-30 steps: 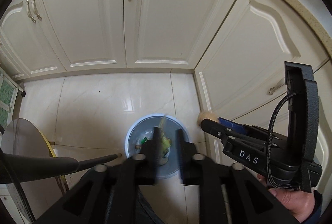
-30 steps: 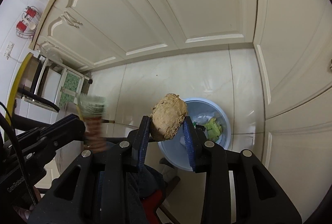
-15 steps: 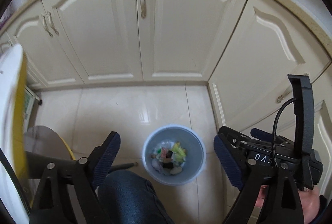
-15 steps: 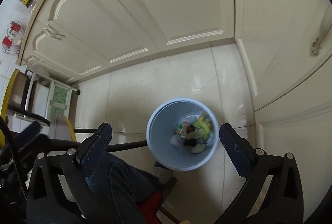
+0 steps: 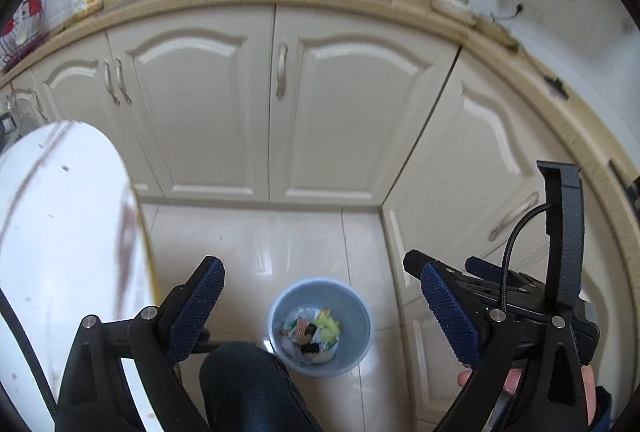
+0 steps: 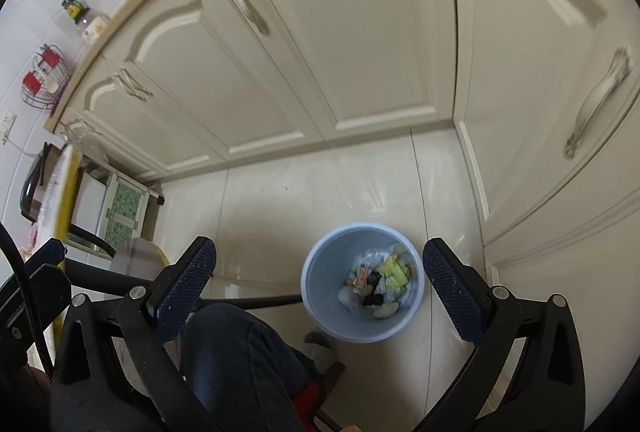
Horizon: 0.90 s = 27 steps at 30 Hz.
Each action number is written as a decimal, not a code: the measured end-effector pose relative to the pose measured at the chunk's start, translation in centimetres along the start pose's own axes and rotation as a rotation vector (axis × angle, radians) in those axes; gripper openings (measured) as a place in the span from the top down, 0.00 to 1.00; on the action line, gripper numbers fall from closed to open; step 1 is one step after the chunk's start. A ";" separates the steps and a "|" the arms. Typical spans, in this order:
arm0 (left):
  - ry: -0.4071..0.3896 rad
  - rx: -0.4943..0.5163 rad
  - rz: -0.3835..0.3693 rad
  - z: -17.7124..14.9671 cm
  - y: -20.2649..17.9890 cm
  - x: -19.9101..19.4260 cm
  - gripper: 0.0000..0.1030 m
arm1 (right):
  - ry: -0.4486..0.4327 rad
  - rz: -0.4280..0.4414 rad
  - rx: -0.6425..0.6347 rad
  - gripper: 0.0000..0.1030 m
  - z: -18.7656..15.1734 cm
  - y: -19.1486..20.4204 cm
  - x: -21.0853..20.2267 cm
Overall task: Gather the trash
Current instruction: 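Return both open tools from the bin to the table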
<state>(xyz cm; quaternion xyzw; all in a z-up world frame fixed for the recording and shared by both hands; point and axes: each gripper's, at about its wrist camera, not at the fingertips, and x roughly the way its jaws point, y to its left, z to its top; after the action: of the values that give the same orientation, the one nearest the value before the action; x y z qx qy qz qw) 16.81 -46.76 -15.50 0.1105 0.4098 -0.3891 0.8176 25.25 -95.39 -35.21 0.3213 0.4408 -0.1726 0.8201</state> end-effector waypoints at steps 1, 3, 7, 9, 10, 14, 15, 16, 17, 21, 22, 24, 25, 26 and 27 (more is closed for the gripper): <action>-0.017 -0.002 -0.004 -0.2 0.3 -1.4 0.06 | -0.012 0.000 -0.006 0.00 0.1 0.5 -0.6; -0.060 -0.006 -0.006 -0.7 1.4 -4.2 0.06 | -0.041 0.002 -0.021 0.00 0.4 1.7 -2.0; -0.127 -0.013 0.006 -1.8 3.4 -9.4 0.06 | -0.093 0.014 -0.062 0.00 0.9 4.6 -4.6; -0.164 -0.018 0.018 -2.5 4.3 -11.6 0.05 | -0.121 0.025 -0.089 0.00 1.1 6.5 -5.9; -0.189 -0.022 0.032 -3.0 4.9 -13.0 0.05 | -0.133 0.032 -0.103 0.00 1.2 7.4 -6.5; -0.263 -0.050 0.090 -4.9 7.3 -17.7 0.04 | -0.188 0.069 -0.171 0.00 1.1 12.0 -9.1; -0.283 -0.065 0.109 -5.5 8.0 -19.0 0.04 | -0.203 0.082 -0.190 0.00 1.0 13.4 -9.8; -0.303 -0.082 0.127 -6.2 8.8 -20.3 0.03 | -0.213 0.091 -0.205 0.00 0.9 14.6 -10.3; -0.315 -0.093 0.137 -6.6 9.2 -21.0 0.03 | -0.227 0.104 -0.227 0.00 0.8 16.0 -11.0; -0.380 -0.154 0.216 -9.5 12.0 -25.5 0.01 | -0.269 0.143 -0.309 0.00 -0.1 21.1 -13.0; -0.394 -0.171 0.239 -10.3 12.9 -26.6 0.01 | -0.277 0.153 -0.328 0.00 -0.4 22.5 -13.3; -0.412 -0.203 0.278 -11.7 14.5 -28.6 0.01 | -0.291 0.177 -0.376 0.00 -1.0 25.3 -13.7; -0.417 -0.213 0.293 -12.4 14.5 -29.1 0.01 | -0.296 0.186 -0.399 0.00 -1.4 26.6 -14.0; -0.423 -0.230 0.314 -13.1 15.1 -29.8 0.01 | -0.301 0.200 -0.429 0.00 -1.8 28.5 -14.2; -0.431 -0.251 0.333 -14.0 15.8 -30.7 0.01 | -0.302 0.210 -0.446 0.00 -2.2 29.4 -14.2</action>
<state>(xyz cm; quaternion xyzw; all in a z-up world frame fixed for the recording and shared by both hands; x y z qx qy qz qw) 9.00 -12.37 -3.40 -0.0109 0.2481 -0.2102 0.9456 32.74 -72.29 -13.23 0.1476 0.3051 -0.0317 0.9403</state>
